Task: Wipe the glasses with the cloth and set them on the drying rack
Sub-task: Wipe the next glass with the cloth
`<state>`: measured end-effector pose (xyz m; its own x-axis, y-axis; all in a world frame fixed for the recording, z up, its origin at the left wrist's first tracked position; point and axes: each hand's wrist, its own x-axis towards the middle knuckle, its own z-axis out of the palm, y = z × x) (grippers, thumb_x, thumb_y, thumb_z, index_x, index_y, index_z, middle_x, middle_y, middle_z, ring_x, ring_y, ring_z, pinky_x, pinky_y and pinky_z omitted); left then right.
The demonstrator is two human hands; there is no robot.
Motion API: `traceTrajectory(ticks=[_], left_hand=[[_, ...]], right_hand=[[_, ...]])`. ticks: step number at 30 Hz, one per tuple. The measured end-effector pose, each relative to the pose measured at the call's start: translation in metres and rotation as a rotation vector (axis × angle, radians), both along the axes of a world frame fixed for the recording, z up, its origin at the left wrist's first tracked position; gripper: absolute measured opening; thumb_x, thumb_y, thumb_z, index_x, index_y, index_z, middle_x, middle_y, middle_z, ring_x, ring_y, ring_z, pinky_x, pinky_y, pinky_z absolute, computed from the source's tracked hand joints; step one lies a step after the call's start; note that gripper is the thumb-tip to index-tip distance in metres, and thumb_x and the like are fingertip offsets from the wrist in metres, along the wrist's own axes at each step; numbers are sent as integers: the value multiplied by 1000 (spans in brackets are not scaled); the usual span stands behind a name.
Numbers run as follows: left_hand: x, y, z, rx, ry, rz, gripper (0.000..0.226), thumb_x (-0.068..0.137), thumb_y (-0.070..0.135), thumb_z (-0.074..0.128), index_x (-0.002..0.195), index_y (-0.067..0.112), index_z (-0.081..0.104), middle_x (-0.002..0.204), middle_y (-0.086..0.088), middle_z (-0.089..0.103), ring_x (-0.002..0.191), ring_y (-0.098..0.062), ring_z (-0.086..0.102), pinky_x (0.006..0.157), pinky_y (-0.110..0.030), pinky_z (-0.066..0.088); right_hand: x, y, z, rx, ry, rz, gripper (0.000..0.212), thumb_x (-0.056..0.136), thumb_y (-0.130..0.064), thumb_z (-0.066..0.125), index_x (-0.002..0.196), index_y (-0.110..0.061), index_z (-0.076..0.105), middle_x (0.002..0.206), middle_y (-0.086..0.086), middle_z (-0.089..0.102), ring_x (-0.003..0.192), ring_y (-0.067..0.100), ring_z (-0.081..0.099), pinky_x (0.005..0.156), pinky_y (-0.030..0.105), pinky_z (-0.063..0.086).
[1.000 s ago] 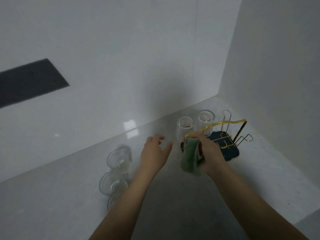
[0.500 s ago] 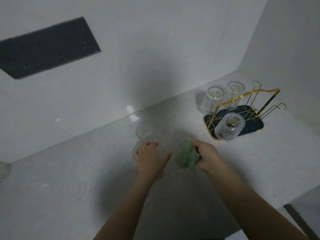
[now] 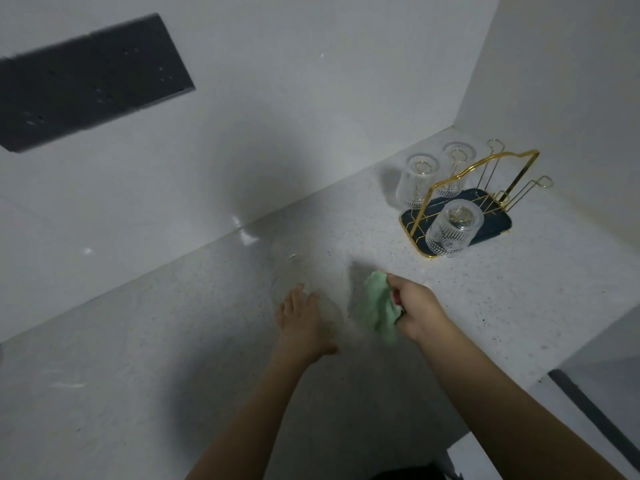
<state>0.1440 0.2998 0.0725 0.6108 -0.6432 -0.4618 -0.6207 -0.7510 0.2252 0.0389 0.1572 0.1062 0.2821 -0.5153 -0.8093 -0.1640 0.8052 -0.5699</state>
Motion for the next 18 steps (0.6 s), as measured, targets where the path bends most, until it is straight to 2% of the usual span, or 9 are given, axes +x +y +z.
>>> traceTrajectory(ticks=[3,5,7,8,10,12,14,16,18], left_hand=[[2,2,-2,-24,-23,-37,101,71,42,83,149,17,24,161,-11,0,149,-33,4,121,-47,7],[2,2,-1,-40,-57,-69,96,71,43,82,147,16,29,161,-11,2,148,-33,5,121,-46,7],[4,2,1,-75,-60,-69,93,69,45,82,144,18,34,159,-10,5,147,-32,7,120,-45,7],[4,2,3,-110,-32,-48,91,67,44,83,142,20,36,158,-8,8,146,-31,9,120,-45,8],[3,1,12,-191,40,-5,88,65,42,84,138,22,40,151,-7,20,142,-29,20,118,-42,16],[4,-2,21,-305,153,27,87,62,37,86,135,21,43,138,-4,38,130,-25,39,110,-38,33],[5,-4,35,-470,324,80,87,59,29,89,134,19,45,130,-3,46,120,-21,50,100,-33,44],[2,-7,50,-612,499,145,91,61,20,91,139,19,43,130,-1,50,119,-15,52,99,-30,45],[-8,-13,58,-773,749,275,97,61,17,90,144,16,39,127,-1,55,115,-13,56,98,-33,49]], right_hand=[[-4,5,-2,-8,5,7,22,93,-16,54,97,4,63,82,14,60,81,27,58,85,40,49],[-8,8,-2,-24,10,2,30,92,-16,54,110,7,61,97,21,64,83,29,58,88,42,49],[-12,12,2,-43,1,-6,35,92,-17,54,115,9,59,115,23,63,89,31,60,89,41,49],[-14,12,4,-50,-3,-13,35,92,-18,54,116,7,60,124,24,59,98,35,62,92,42,48],[-19,12,9,-85,-26,-27,26,93,-18,51,110,-3,65,129,27,54,116,39,56,98,43,47],[-25,11,17,-145,-69,-30,23,96,-16,46,102,-11,68,119,25,60,114,38,56,97,42,47],[-28,10,22,-252,-150,0,29,98,-16,41,94,-19,70,118,23,62,120,46,47,102,46,43],[-31,14,35,-392,-246,68,32,98,-18,40,95,-20,72,118,35,56,119,56,40,103,46,41],[-34,18,48,-520,-360,135,32,96,-23,41,104,-21,71,108,52,43,105,64,41,102,46,41]])
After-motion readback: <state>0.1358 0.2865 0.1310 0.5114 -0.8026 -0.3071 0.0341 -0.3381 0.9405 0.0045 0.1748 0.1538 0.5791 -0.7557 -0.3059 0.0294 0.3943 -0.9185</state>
